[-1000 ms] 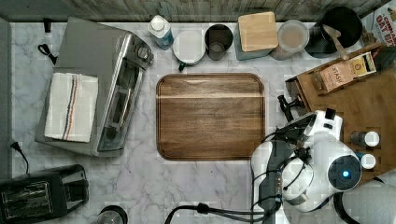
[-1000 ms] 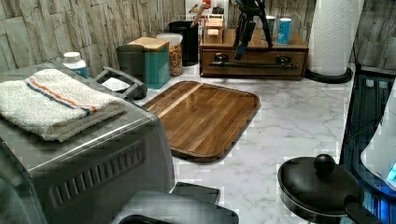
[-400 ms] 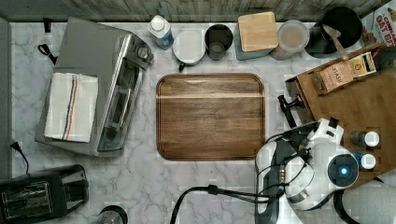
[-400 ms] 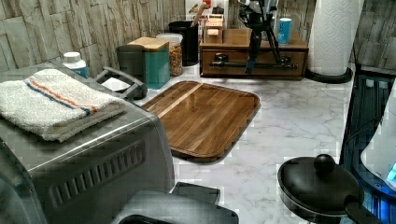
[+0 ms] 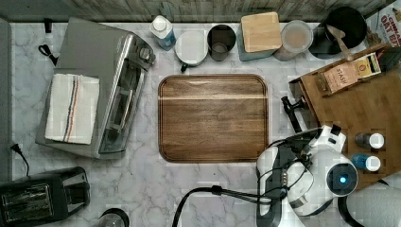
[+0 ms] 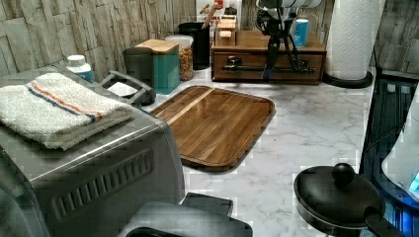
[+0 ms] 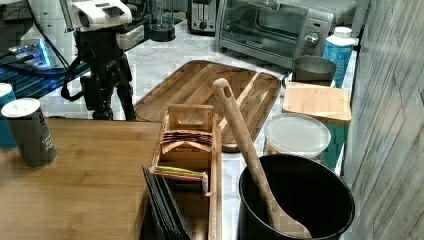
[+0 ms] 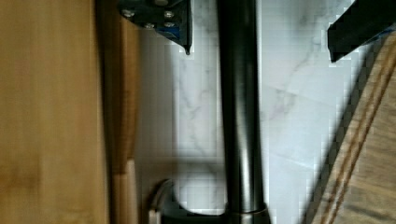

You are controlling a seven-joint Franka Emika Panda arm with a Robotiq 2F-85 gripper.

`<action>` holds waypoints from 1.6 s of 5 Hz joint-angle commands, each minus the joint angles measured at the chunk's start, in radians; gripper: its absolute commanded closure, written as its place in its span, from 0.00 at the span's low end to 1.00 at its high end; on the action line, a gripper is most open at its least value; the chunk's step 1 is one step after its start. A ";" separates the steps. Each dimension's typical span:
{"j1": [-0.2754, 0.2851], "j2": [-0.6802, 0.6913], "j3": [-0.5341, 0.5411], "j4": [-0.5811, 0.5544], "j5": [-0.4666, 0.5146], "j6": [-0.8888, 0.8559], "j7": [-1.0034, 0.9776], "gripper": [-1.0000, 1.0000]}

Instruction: Open the drawer.

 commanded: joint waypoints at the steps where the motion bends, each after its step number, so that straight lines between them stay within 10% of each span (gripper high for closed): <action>1: -0.010 -0.027 0.043 -0.010 0.036 0.005 -0.083 0.00; 4: -0.019 -0.019 0.041 0.053 -0.053 -0.260 -0.145 0.00; 8: 0.137 -0.318 0.124 -0.347 -0.202 -0.132 0.292 0.00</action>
